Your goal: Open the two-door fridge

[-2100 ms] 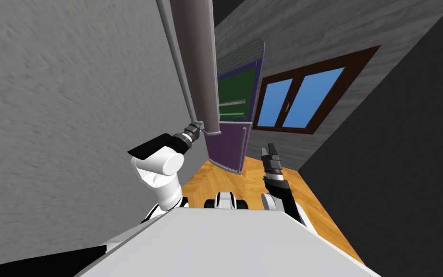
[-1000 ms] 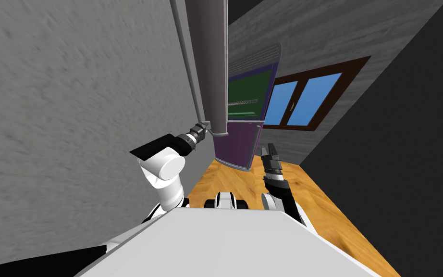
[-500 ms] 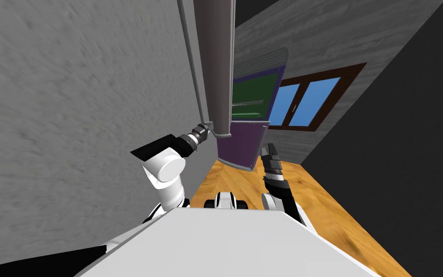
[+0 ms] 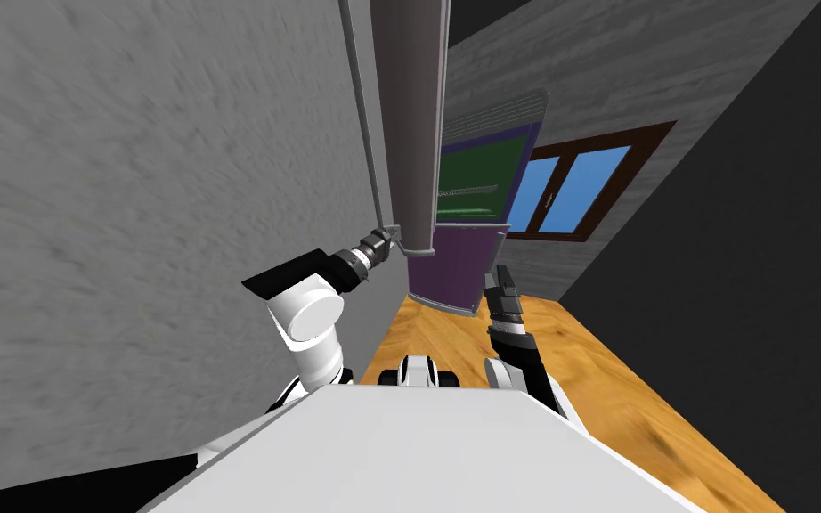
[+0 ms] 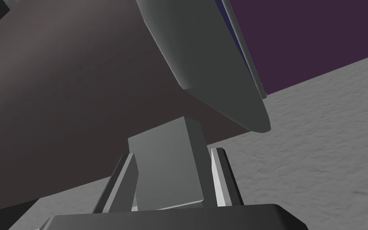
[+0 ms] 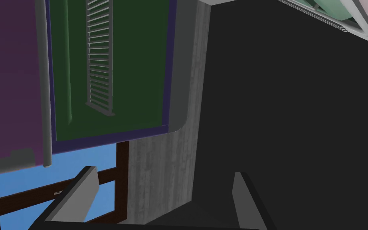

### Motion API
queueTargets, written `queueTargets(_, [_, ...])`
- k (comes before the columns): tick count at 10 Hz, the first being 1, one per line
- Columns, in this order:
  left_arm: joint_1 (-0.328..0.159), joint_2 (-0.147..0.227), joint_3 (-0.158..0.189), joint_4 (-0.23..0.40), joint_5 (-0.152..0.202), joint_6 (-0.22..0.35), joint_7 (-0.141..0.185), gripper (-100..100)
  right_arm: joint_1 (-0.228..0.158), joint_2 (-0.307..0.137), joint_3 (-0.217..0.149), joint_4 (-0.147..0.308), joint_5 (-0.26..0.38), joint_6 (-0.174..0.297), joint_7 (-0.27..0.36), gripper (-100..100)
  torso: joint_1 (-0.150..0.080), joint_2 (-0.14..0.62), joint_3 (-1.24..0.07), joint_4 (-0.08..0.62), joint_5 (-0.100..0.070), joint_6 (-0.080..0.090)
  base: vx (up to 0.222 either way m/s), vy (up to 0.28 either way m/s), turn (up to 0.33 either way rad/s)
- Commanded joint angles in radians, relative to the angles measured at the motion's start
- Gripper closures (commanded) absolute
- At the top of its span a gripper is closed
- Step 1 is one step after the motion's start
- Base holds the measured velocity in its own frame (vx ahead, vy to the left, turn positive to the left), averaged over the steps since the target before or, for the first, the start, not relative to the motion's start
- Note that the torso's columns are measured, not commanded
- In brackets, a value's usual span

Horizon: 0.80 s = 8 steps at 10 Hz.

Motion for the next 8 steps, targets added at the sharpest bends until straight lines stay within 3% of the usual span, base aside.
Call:
queueTargets(1, [-0.060,-0.018,0.030,0.003,0.013,0.058,-0.003,-100,0.000,0.000,0.000,0.000,0.000,0.000,0.000,0,-0.008,0.004,0.002,0.001,-0.002,-0.001,-0.016,-0.022,0.088])
queueTargets(5, [-0.175,-0.054,0.091,0.008,0.038,0.173,-0.009,-100,0.000,0.001,0.000,0.000,0.000,0.000,0.000,0,-0.005,0.017,0.011,0.006,-0.002,0.001,0.019,-0.044,0.073])
queueTargets(6, [-0.179,-0.054,0.091,0.008,0.038,0.173,-0.009,-100,0.000,0.001,0.000,0.000,0.000,0.000,0.000,0,-0.004,0.016,0.011,0.007,-0.002,0.001,0.000,-0.008,0.011])
queueTargets(8, [-0.235,-0.073,0.121,0.010,0.050,0.230,-0.012,-100,0.000,0.000,0.000,0.000,0.000,0.000,0.000,0,-0.005,0.017,0.008,0.012,-0.003,0.000,-0.004,-0.008,0.051])
